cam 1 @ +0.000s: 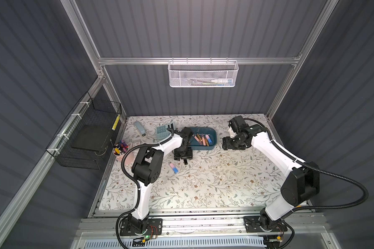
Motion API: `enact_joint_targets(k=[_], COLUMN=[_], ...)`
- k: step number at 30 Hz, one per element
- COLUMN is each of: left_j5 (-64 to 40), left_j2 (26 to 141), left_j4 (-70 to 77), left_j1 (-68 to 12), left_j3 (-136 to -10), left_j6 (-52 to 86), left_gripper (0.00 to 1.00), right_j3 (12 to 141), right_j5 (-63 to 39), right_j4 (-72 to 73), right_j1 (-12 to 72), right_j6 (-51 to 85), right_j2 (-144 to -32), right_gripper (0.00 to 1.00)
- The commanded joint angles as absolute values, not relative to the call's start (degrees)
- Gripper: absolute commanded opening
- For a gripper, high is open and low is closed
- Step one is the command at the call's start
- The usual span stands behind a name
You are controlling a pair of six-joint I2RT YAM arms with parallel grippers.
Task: Put the lipstick into the storage box
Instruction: Pick up the lipstick at the center of the board.
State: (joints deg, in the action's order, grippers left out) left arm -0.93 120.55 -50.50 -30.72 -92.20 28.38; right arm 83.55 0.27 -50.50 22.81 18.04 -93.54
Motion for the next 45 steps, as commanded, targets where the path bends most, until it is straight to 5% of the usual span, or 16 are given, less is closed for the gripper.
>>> enact_joint_targets(k=[1,16,23,26,45], left_j5=[0.2,4.7,5.2,5.2,4.9], left_j2=[122.4,124.7,123.7,122.2,115.8], left_j4=[-52.7,-54.1,-54.0,-54.1,-55.7], left_j1=[-30.7,-31.1,-31.5,-31.7,-32.5], left_j3=[-93.0,-91.6,-89.8,-88.9,-90.7], left_j6=[29.3,30.4,31.3,31.8,31.3], left_gripper=[0.64,0.48,0.15,0.09,0.07], right_j3=[82.5,78.2,78.1,78.5,81.5], right_j5=[1.0,2.0,1.8,1.3,0.2], right_j4=[-50.6,-49.8,-49.6,-49.6,-49.6], right_j1=[22.7,22.8,22.7,22.7,22.6], right_j6=[18.8,18.0,17.1,17.0,16.7], right_j2=[-91.8,-88.5,-88.6,-88.7,-91.5], right_gripper=[0.74,0.74,0.74,0.74,0.74])
